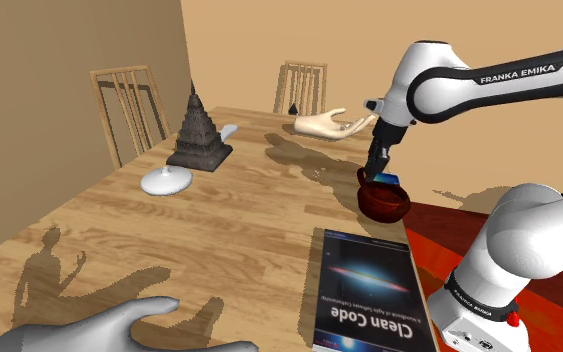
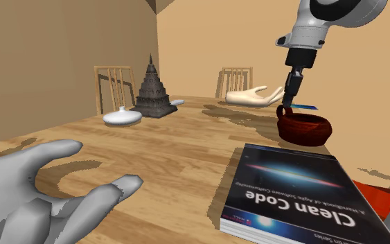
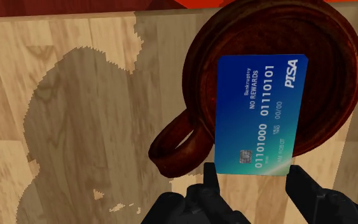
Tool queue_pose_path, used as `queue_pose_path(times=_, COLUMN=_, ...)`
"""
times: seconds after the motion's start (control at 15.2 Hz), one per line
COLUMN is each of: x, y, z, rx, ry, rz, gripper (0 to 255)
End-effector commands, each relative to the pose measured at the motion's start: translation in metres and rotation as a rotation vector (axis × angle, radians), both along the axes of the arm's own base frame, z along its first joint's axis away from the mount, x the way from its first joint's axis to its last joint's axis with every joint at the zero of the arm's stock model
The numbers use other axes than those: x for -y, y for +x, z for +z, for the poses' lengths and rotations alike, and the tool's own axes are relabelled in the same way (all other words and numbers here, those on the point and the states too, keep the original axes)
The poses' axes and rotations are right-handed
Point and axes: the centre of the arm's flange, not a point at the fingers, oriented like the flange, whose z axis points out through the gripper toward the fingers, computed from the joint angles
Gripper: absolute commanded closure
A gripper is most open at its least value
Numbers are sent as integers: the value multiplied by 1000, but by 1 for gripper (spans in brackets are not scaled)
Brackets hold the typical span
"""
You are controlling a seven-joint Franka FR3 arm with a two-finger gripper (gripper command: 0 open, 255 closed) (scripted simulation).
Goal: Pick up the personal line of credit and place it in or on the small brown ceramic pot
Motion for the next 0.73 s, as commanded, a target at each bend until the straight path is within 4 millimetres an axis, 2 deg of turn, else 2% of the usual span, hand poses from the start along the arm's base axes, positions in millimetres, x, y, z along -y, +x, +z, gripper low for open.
queue_pose_path(times=0.0, x=0, y=0, z=-6, rx=1, ry=0, rz=0, gripper=255)
queue_pose_path(times=0.46, x=0, y=0, z=-6, rx=1, ry=0, rz=0, gripper=255)
queue_pose_path(times=0.53, x=0, y=0, z=-6, rx=1, ry=0, rz=0, gripper=0)
queue_pose_path(times=0.66, x=0, y=0, z=-6, rx=1, ry=0, rz=0, gripper=0)
